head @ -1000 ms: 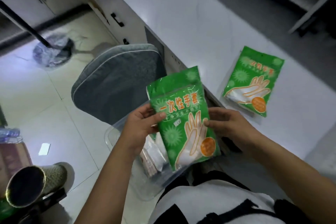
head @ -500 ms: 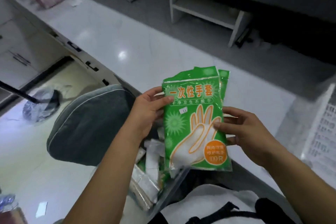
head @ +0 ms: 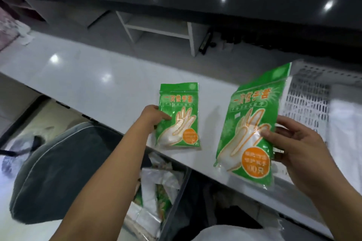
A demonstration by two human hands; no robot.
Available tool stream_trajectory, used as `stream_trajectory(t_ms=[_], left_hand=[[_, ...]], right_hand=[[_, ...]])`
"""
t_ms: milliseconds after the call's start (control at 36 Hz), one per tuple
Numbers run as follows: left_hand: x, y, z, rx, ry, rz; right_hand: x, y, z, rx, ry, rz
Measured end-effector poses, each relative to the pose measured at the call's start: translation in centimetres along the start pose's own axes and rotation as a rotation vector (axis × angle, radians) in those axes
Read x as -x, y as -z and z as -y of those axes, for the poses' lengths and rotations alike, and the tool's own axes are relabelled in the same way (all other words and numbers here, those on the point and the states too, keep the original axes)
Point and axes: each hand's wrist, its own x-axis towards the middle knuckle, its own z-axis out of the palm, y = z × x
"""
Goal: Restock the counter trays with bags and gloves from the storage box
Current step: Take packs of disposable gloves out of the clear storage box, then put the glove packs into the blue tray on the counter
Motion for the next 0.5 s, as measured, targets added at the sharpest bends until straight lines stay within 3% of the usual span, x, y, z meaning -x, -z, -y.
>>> stream_trajectory(t_ms=[250, 444, 500], left_hand=[[3.6, 0.0, 1.0, 0.324, -0.014, 0.272], [8.3, -1.9, 3.6, 0.577, -0.133, 0.42], [9.8, -2.1, 4.6, 0.658, -0.159, 0.439]], right_hand=[[-3.5, 0.6, 0.5, -0.029, -0.062, 0.114], [-5.7, -3.3, 1.9, -0.025, -0.104, 0.41], [-5.8, -3.9, 1.4, 0.066, -0.12, 0.389]])
